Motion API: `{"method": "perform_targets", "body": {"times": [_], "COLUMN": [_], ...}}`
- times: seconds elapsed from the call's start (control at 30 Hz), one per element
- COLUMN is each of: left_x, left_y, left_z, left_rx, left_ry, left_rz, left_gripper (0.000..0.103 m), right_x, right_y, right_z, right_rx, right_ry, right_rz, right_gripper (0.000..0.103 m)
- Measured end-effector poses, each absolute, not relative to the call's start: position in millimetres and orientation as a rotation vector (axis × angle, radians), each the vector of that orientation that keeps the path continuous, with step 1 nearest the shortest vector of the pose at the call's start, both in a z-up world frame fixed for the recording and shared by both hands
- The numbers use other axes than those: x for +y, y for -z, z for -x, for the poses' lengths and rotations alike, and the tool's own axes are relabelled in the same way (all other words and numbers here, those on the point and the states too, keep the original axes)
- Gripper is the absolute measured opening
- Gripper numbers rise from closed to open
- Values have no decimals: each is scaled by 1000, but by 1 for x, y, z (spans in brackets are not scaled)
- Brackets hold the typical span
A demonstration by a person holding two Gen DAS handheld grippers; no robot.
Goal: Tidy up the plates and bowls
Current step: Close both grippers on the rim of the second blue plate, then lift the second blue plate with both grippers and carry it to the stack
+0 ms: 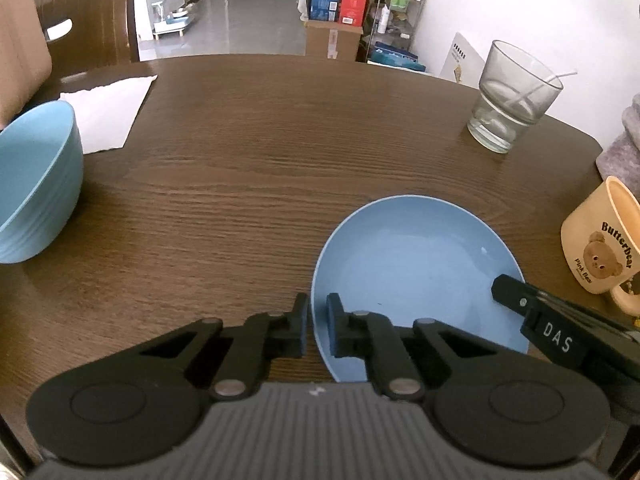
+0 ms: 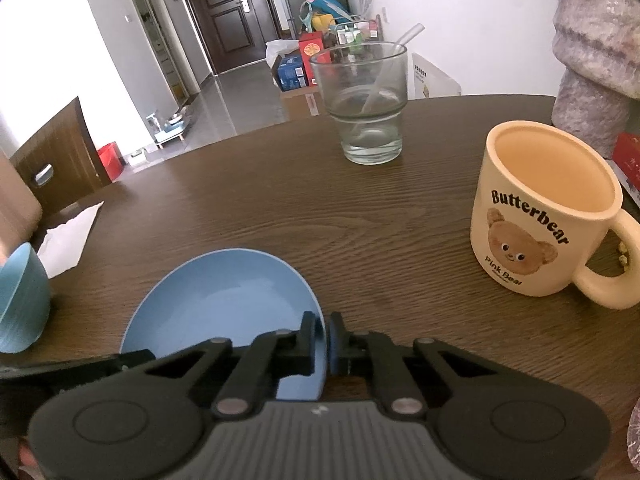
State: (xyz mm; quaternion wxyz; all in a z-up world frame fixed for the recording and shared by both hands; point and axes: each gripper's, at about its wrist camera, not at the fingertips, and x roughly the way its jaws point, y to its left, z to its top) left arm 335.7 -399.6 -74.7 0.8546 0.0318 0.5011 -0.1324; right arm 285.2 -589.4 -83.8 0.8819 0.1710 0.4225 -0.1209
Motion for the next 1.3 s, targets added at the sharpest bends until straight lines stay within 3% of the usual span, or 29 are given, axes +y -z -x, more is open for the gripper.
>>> {"method": "perform_targets", "body": {"times": [0.63, 1.3], "left_x": [-402, -375], "left_y": [67, 17], "left_z": [-326, -282], "left_rx": [1008, 956], "left_ry": [281, 319], "left_rz": [-109, -111], "left_gripper": [9, 9], "right_x": [-589, -558], "right_y": [79, 25], "right_z": [-279, -234], "right_rx": [840, 744], "right_ry": [238, 250], "right_rz": [-368, -321], "right_gripper": [6, 6]}}
